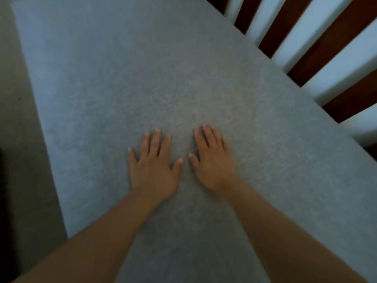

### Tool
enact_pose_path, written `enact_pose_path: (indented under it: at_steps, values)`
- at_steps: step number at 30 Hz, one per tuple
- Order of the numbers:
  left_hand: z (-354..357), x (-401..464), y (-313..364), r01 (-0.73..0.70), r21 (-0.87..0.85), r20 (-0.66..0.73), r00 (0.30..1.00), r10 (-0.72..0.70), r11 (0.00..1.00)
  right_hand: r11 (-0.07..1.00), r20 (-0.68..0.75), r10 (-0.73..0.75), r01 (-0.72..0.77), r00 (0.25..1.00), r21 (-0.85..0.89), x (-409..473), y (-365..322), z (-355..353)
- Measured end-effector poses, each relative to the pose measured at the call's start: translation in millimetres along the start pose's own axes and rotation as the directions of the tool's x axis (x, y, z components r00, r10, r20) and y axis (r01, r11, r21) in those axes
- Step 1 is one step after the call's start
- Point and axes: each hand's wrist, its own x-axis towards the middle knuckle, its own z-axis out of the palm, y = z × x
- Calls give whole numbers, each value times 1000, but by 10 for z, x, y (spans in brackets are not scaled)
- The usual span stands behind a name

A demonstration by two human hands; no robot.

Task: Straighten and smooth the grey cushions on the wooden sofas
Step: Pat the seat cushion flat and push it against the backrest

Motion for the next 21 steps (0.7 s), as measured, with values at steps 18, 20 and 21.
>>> enact_pose_path:
  at_steps: [18, 20, 21]
  values:
    - [326, -1713, -559, 102, -107, 114, 989, -90, 989, 982, 35, -181, 183, 983, -56, -1901, -674, 288]
    - [159, -1755, -381, 177, -134, 99, 981, -164, 975, 987, 104, -156, 151, 982, 58, -1880, -650, 172]
    - [35, -1774, -260, 190, -191, 11, 982, -191, 963, 981, 59, -113, 102, 992, 164, -1832, -660, -12]
